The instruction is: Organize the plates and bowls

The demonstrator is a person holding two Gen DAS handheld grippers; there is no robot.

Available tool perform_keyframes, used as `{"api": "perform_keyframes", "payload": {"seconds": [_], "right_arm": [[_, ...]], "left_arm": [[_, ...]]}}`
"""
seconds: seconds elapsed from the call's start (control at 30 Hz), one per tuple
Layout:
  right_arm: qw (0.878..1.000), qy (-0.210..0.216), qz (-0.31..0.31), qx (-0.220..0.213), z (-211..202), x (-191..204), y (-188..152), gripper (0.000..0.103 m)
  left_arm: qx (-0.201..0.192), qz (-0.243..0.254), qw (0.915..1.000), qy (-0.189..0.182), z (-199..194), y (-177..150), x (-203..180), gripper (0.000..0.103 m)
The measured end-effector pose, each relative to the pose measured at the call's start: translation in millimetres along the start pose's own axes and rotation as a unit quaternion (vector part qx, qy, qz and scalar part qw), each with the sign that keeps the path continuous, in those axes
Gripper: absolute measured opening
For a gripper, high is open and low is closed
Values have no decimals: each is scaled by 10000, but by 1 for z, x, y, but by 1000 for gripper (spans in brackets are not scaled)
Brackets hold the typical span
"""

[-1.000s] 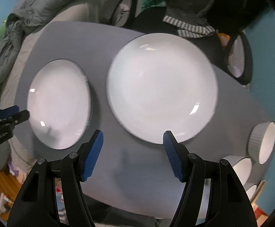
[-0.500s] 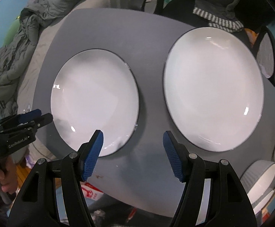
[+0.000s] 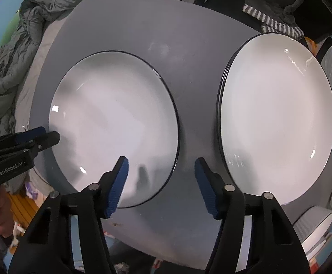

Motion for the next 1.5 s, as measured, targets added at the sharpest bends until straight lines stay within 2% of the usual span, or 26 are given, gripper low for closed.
{"api": "perform_keyframes", "payload": {"seconds": [0.13,0.27,0.3,0.37,0.63,0.73,1.3,1.5], "right_arm": [[9999,80,-64,42,5,-1,4,56],[9998,110,-176,75,11,0,10,42],[9997,134,-187,72,11,-1,11,41],[9996,206,-196,58,13,-1,13,38],[9994,187,-261,86,19,-7,16,26],[9994,175,-291,87,20,-7,16,25],[9996,206,-170,114,23,-12,16,21],[9996,175,-118,175,23,-15,16,20]], "left_arm": [[34,-22,10000,-29,2,2,1,46],[41,-75,9999,-131,3,3,0,46],[38,-76,9999,-102,3,4,-1,46],[35,-62,9999,-76,4,5,-3,38],[71,-19,10000,-11,5,2,-8,26],[56,12,10000,14,5,2,-10,22],[45,56,9999,80,6,2,-13,21],[26,130,9998,166,4,4,-19,15]]}}
Point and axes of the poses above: each gripper's, at about its wrist camera, not at the fingertips, and z roughly the way its jaws point, x to its left, y to its top, the point moved 4 cm from there along z, roughly the way its jaws point, and after that the axes turned 9 degrees about -x, right-handed, at the moved point
